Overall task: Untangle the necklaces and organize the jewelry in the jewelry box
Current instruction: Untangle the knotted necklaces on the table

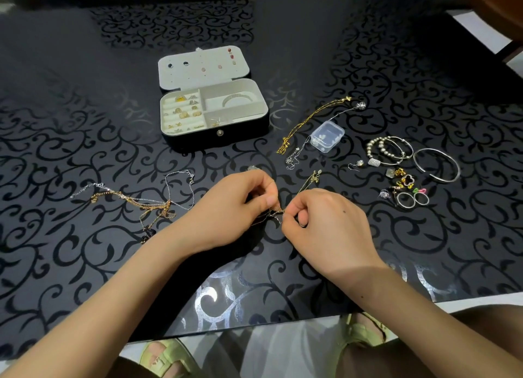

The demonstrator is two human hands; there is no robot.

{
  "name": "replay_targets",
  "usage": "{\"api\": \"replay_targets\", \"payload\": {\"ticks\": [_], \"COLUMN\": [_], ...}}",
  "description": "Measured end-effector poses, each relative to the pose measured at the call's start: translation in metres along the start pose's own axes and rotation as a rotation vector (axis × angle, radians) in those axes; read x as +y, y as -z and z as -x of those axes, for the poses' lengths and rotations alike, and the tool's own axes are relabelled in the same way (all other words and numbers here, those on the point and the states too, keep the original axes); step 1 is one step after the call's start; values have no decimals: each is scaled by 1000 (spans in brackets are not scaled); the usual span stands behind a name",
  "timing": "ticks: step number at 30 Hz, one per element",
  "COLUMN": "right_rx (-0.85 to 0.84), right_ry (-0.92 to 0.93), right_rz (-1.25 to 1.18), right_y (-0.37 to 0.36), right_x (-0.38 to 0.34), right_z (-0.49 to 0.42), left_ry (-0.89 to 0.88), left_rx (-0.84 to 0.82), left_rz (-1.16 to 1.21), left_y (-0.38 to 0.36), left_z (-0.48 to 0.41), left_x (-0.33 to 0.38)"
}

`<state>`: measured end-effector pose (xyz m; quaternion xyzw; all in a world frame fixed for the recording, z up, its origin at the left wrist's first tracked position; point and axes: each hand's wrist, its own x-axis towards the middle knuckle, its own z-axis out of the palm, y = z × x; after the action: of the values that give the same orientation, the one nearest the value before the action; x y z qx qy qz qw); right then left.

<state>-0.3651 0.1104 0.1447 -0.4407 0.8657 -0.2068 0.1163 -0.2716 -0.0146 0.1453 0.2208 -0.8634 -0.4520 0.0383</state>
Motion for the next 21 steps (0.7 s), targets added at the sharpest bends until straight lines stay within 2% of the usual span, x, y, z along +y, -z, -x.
{"api": "replay_targets", "payload": {"ticks": [14, 21], "right_rx": [12, 16], "right_ry": [-89, -78], "right_rz": [-14, -2], "right_y": [7, 6], "right_x": [3, 4], "right_z": [-2, -1], "left_ry": [42, -9], "left_rx": [49, 168], "left_rz": [220, 1], "left_y": [-1, -7], "left_z": [0, -4], "left_x": [1, 4]}}
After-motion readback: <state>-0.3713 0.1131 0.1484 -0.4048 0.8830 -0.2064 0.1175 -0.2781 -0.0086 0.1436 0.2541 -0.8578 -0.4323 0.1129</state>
